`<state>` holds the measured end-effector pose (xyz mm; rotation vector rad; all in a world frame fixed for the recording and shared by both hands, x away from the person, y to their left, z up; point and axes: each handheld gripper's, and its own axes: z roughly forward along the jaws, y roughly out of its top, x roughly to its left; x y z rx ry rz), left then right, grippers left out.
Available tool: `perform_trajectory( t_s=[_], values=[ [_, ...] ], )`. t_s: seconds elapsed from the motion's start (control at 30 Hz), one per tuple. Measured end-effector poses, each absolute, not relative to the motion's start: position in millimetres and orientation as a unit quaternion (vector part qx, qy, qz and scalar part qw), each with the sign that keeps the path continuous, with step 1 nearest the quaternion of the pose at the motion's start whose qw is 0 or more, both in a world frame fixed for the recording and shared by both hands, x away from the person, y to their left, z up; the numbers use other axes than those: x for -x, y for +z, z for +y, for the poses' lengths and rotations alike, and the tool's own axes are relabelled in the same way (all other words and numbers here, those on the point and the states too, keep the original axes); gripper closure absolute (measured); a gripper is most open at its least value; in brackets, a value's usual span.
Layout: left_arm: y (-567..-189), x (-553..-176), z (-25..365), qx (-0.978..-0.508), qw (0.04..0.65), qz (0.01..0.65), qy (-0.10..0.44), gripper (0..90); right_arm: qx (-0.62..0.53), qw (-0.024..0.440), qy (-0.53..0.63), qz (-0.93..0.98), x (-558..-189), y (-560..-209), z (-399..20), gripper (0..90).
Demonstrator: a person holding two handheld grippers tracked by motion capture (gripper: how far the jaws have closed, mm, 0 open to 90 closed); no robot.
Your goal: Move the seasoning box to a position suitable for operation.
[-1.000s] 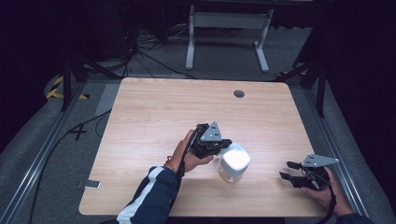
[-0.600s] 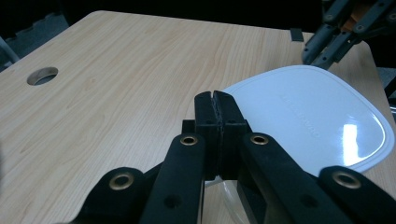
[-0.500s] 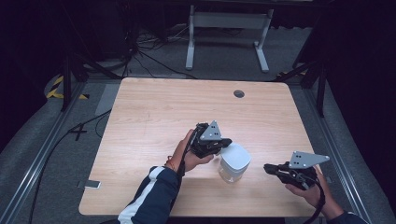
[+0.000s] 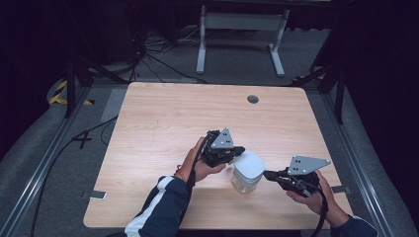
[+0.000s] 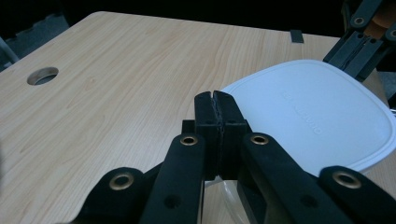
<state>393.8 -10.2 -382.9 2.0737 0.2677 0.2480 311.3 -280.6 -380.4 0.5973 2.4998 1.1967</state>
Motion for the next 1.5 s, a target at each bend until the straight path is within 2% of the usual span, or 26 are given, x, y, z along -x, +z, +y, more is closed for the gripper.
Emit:
perform_trajectory(
  t_s=[0.23, 0.4, 0.6, 0.93, 1.2, 1.5],
  values=[
    [-382, -394, -10, -0.859, 0.489, 0.109, 0.108, 89.1, -0.208, 0.156, 0.427, 0.866, -312, -376, -280, 89.7],
    [-379, -388, -3, -0.858, 0.481, 0.112, 0.14, 89.3, -0.207, 0.159, 0.431, 0.864, -314, -374, -278, 89.7],
    [-380, -384, 28, -0.859, 0.472, 0.135, 0.147, 89.1, -0.204, 0.16, 0.435, 0.862, -316, -372, -277, 89.7],
    [-400, -369, 78, -0.875, 0.423, 0.169, 0.162, 86.7, -0.203, 0.166, 0.437, 0.861, -318, -369, -276, 89.7],
    [-426, -361, 123, -0.875, 0.398, 0.229, 0.155, 80.3, -0.198, 0.17, 0.438, 0.86, -321, -366, -272, 89.7],
    [-442, -352, 146, -0.876, 0.381, 0.253, 0.151, 74.8, -0.2, 0.173, 0.444, 0.856, -324, -361, -271, 89.8]
  ],
)
